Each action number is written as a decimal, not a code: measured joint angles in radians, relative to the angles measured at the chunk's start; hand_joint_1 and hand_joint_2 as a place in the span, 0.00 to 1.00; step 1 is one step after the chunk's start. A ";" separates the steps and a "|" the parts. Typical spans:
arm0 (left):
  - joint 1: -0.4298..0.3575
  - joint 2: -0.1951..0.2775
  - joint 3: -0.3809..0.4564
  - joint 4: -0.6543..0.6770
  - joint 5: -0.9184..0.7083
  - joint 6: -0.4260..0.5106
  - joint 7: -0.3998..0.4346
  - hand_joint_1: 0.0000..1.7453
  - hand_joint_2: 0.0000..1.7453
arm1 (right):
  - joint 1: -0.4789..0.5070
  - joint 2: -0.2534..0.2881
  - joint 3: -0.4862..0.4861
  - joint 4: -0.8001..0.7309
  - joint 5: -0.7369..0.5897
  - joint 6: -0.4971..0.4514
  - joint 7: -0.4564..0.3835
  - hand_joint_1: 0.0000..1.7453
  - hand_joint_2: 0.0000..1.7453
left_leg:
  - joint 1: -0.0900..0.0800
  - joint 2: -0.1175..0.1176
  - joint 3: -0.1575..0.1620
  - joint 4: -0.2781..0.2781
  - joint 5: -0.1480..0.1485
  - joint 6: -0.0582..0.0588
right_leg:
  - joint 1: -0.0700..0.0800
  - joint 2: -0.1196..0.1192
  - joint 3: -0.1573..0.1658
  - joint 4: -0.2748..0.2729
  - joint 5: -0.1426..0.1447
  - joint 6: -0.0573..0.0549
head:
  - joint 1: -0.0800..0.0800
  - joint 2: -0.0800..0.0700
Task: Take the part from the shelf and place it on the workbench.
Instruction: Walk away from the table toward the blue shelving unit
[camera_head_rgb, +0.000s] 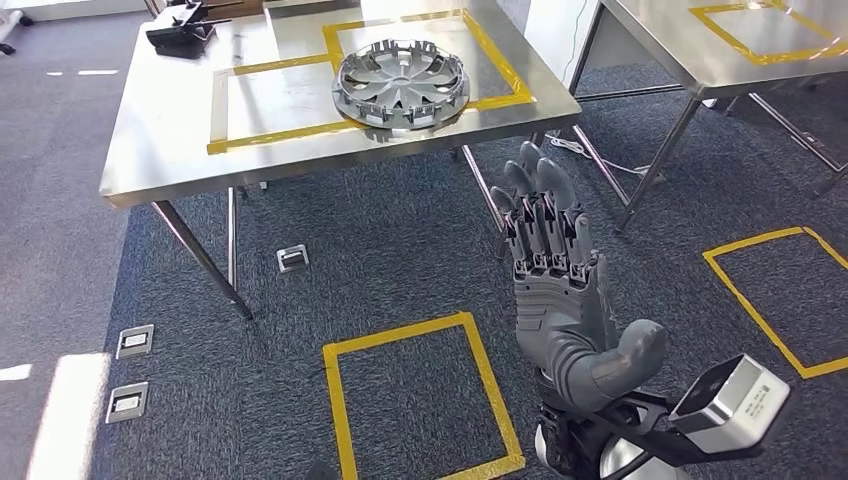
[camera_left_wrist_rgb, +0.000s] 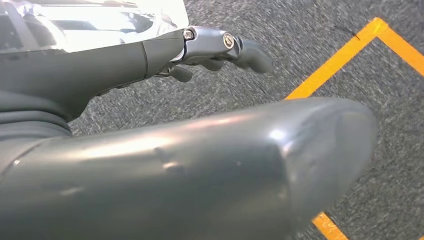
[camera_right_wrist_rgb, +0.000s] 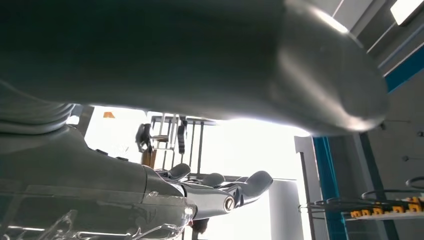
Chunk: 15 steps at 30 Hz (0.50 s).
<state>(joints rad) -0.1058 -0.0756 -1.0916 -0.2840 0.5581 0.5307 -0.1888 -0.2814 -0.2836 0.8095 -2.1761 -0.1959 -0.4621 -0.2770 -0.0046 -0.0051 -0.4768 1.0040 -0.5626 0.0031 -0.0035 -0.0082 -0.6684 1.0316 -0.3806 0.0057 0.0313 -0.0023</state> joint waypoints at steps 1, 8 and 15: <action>0.001 0.000 0.000 0.000 0.002 0.000 0.000 0.00 0.00 | 0.001 -0.001 -0.001 0.000 0.000 -0.001 0.001 0.00 0.00 | 0.001 0.003 -0.009 -0.003 0.012 0.007 | -0.001 0.003 -0.005 0.007 -0.013 0.006 | 0.000 0.000; 0.001 0.000 -0.001 0.000 0.012 0.004 0.006 0.00 0.00 | 0.018 -0.002 -0.007 0.001 0.005 -0.018 0.006 0.00 0.00 | -0.002 0.014 -0.121 -0.002 0.097 0.024 | -0.002 0.010 -0.033 0.298 -0.136 0.017 | 0.009 0.000; 0.001 0.000 -0.001 0.000 0.032 0.021 0.035 0.00 0.00 | 0.031 0.000 -0.014 0.029 0.023 -0.049 0.080 0.00 0.00 | -0.004 0.014 -0.184 0.014 0.159 -0.004 | 0.009 0.010 0.212 -0.055 -0.172 -0.010 | 0.008 0.000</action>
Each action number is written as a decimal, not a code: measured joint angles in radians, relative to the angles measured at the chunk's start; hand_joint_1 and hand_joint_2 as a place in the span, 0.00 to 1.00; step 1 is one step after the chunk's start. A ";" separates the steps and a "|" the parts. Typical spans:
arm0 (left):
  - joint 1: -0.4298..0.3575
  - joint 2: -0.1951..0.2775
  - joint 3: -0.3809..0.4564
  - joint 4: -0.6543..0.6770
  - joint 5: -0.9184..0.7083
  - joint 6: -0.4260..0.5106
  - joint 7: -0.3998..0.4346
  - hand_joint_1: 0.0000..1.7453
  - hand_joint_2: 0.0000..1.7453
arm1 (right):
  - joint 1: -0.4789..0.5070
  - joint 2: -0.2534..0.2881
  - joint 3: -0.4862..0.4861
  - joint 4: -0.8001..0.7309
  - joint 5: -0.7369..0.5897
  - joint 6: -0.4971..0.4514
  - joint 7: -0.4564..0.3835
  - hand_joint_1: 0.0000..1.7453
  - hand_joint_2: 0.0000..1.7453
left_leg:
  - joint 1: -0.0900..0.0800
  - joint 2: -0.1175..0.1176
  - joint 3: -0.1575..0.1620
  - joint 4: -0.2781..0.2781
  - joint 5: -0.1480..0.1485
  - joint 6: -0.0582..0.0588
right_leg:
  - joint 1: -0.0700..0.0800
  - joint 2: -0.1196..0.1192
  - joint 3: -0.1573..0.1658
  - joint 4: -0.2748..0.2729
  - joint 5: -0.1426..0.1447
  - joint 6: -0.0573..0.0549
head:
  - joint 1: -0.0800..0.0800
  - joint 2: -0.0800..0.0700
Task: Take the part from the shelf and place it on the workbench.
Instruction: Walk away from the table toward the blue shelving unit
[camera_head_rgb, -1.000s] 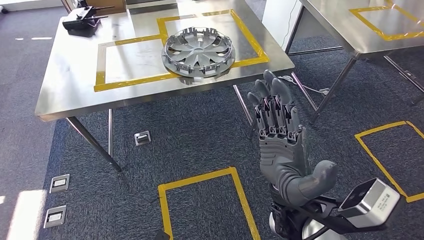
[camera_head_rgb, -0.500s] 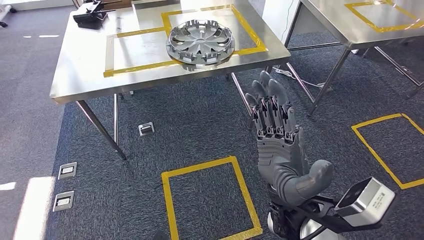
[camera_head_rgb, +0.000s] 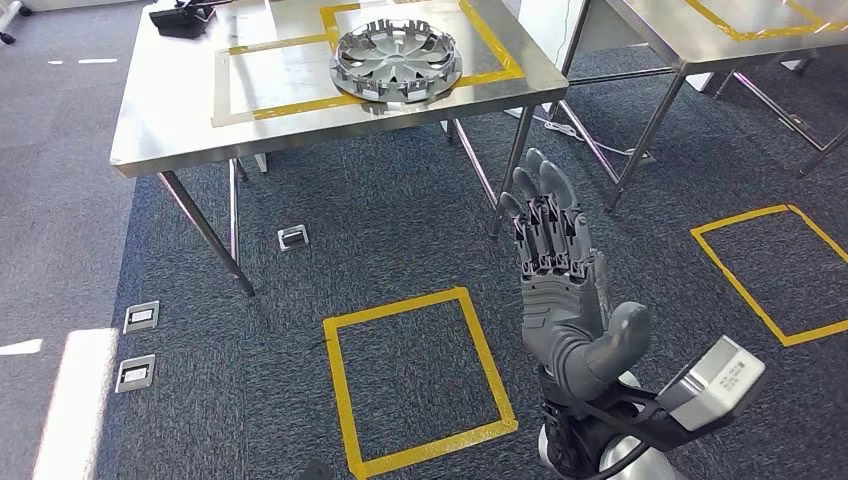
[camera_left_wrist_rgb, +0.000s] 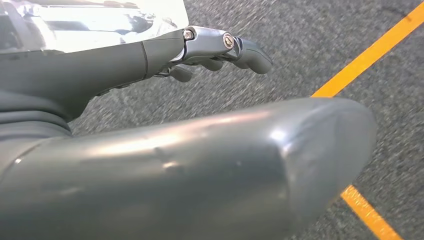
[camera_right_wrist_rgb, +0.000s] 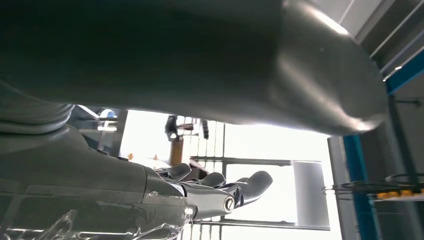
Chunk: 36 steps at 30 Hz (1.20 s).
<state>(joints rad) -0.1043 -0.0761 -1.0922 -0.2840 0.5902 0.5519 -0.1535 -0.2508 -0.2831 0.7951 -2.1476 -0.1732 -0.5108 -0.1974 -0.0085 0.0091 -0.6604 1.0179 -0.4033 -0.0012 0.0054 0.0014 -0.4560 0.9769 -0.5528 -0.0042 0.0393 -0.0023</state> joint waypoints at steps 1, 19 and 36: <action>0.001 0.000 0.000 0.000 0.003 0.002 0.006 0.00 0.00 | 0.003 0.002 0.000 0.016 -0.004 -0.002 0.024 0.00 0.00 | 0.002 -0.002 -0.006 0.005 -0.005 -0.006 | -0.001 -0.002 -0.007 0.000 0.008 -0.006 | 0.000 0.000; -0.004 -0.005 -0.048 -0.011 0.059 0.076 0.093 0.00 1.00 | 0.107 0.113 0.147 0.989 -0.278 0.133 0.428 0.00 0.00 | 0.010 -0.011 0.099 -0.028 -0.077 0.025 | -0.004 -0.008 -0.140 0.144 -0.021 0.026 | -0.004 0.000; -0.004 -0.007 -0.070 -0.012 0.129 0.080 0.079 0.00 1.00 | 0.190 0.240 0.261 1.654 -0.485 0.201 0.594 0.00 1.00 | 0.009 0.000 0.092 -0.009 -0.084 0.006 | -0.011 -0.005 -0.096 0.037 0.055 0.005 | -0.001 0.000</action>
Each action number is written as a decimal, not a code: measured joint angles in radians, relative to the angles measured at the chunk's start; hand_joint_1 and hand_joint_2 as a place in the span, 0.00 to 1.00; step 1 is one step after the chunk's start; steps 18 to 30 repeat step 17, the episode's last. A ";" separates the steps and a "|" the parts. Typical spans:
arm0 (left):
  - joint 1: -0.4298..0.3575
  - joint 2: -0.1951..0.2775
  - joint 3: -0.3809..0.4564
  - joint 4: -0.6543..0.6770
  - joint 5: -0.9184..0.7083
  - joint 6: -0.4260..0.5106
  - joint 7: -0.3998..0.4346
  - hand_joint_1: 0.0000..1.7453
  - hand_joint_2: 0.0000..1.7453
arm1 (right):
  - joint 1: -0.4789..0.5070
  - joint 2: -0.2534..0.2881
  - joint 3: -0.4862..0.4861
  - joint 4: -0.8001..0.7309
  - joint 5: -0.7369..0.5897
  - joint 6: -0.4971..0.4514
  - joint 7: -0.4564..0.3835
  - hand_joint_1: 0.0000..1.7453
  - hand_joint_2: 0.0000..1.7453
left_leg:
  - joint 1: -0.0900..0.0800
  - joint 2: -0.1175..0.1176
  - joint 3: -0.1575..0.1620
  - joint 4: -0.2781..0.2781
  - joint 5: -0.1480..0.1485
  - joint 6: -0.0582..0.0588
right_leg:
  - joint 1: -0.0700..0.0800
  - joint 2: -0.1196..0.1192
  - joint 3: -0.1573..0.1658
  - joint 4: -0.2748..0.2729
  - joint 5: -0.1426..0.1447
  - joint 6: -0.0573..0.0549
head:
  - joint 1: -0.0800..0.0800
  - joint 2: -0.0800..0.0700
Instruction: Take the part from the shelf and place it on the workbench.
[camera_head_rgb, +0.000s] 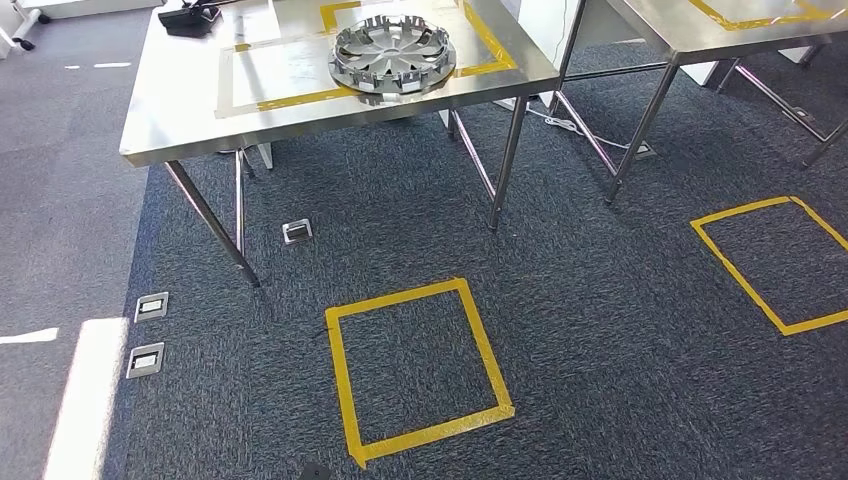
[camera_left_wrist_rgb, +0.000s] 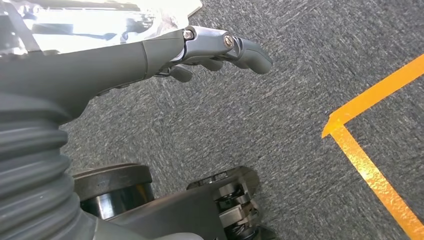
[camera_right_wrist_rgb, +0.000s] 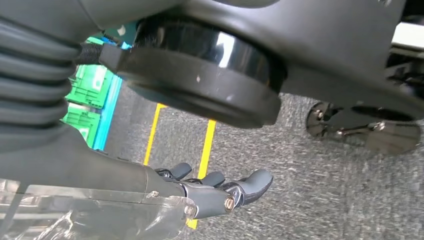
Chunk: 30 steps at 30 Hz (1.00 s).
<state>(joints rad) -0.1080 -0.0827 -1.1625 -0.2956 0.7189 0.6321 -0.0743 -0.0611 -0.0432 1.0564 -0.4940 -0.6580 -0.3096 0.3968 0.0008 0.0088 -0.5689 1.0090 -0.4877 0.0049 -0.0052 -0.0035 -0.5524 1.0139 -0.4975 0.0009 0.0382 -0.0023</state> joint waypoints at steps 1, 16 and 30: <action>0.000 0.000 0.000 0.000 0.005 -0.001 -0.002 0.00 1.00 | 0.000 0.004 0.000 0.015 -0.008 -0.016 -0.014 0.00 1.00 | 0.001 0.000 0.000 -0.001 0.001 -0.004 | 0.001 0.000 0.000 0.000 0.000 -0.001 | 0.000 0.000; -0.001 0.000 -0.003 0.000 0.039 -0.018 -0.024 0.00 0.00 | -0.008 0.029 -0.001 0.108 -0.094 -0.046 -0.094 0.00 0.00 | 0.002 0.000 0.001 -0.002 -0.003 -0.020 | 0.001 0.000 0.003 -0.002 -0.003 -0.002 | 0.001 0.000; -0.001 0.000 -0.004 0.000 0.037 -0.018 -0.022 0.00 0.00 | -0.008 0.029 -0.001 0.110 -0.093 -0.047 -0.094 0.00 0.00 | 0.002 0.000 0.001 -0.002 -0.003 -0.020 | 0.001 0.000 0.003 -0.002 -0.003 -0.002 | 0.001 0.000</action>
